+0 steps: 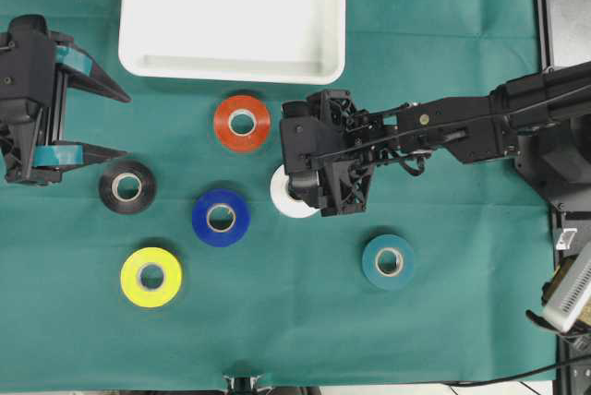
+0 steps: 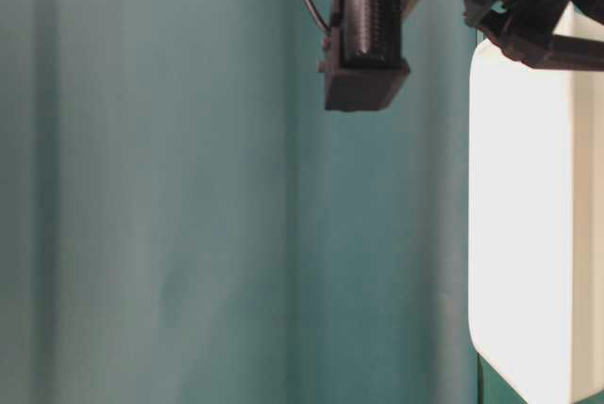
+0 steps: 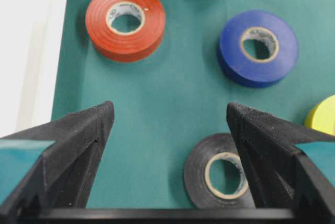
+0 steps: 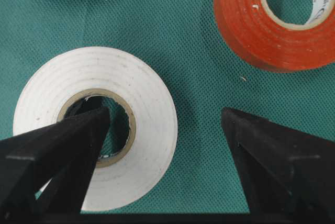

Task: Put the tape alternately from left to right into the white case.
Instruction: 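Close the right gripper on the white roll and lift it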

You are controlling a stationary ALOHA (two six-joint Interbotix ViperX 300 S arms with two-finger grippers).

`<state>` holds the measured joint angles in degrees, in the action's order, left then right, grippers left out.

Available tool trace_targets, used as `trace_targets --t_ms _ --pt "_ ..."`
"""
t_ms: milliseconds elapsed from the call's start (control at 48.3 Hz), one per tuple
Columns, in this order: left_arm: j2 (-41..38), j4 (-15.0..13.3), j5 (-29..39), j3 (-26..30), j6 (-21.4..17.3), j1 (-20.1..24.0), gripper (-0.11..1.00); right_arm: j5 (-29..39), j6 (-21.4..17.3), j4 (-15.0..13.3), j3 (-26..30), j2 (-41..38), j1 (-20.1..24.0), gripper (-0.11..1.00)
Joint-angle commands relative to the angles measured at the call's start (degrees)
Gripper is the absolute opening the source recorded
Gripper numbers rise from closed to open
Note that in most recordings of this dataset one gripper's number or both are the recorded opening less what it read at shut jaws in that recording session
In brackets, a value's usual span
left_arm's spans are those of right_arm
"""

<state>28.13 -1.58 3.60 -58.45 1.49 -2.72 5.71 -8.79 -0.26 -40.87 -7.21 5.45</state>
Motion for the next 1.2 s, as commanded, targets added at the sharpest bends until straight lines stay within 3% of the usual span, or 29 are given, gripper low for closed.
trace_targets --t_ms 0,166,269,435,538,911,1180 --pt "0.4 -0.2 -0.2 0.5 0.1 -0.2 0.93 -0.4 -0.1 0.0 1.1 0.5 0.1 0.68" --pt "0.4 -0.1 -0.2 0.2 0.1 0.2 0.93 -0.4 -0.1 -0.1 1.1 0.5 0.1 0.67" --pt "0.4 -0.2 -0.2 0.1 0.1 0.3 0.93 -0.2 0.0 -0.4 1.1 0.5 0.2 0.60" --pt "0.4 -0.1 -0.3 0.1 0.1 0.4 0.93 -0.1 0.0 -0.7 1.1 0.6 0.1 0.19" --pt "0.6 -0.1 -0.2 0.0 0.1 0.3 0.93 -0.1 0.0 -0.7 1.2 0.5 0.2 0.02" --pt "0.6 -0.1 -0.2 0.0 0.1 0.4 0.93 0.0 -0.1 -0.7 1.4 1.2 0.2 0.02" --pt "0.8 -0.2 0.0 0.0 0.1 0.3 0.93 3.7 -0.2 -0.6 1.4 7.1 0.2 0.02"
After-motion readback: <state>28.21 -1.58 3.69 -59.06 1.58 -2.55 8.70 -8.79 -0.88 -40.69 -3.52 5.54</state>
